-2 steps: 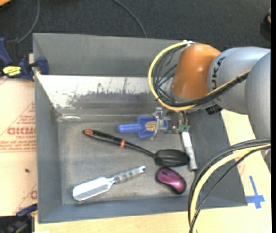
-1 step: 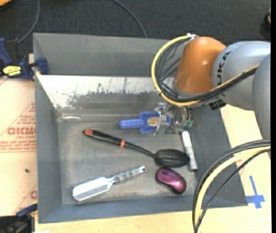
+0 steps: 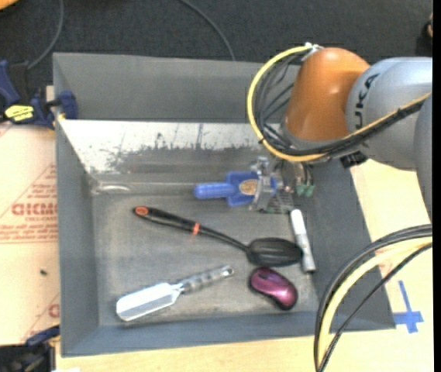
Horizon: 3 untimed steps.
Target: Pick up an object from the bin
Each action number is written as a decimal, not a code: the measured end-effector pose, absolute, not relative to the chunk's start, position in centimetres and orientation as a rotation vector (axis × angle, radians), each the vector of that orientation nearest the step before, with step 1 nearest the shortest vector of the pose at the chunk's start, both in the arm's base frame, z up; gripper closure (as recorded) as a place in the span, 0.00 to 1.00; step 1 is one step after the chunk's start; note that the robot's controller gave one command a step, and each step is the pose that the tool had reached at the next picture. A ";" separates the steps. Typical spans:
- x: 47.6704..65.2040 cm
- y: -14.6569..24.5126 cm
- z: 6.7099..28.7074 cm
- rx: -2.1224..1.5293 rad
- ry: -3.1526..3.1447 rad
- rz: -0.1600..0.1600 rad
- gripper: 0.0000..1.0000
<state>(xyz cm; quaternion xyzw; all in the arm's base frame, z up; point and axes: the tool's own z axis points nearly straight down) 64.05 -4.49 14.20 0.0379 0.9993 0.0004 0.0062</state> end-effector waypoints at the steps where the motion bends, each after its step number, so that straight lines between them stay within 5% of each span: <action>1: 64.0 -4.5 15.9 0.119 3.127 0.002 1.00; 3: 64.1 -4.5 17.8 0.118 3.124 0.002 1.00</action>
Offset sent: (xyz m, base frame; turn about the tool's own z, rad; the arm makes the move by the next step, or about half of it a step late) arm 0.0000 0.0002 0.0232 0.0000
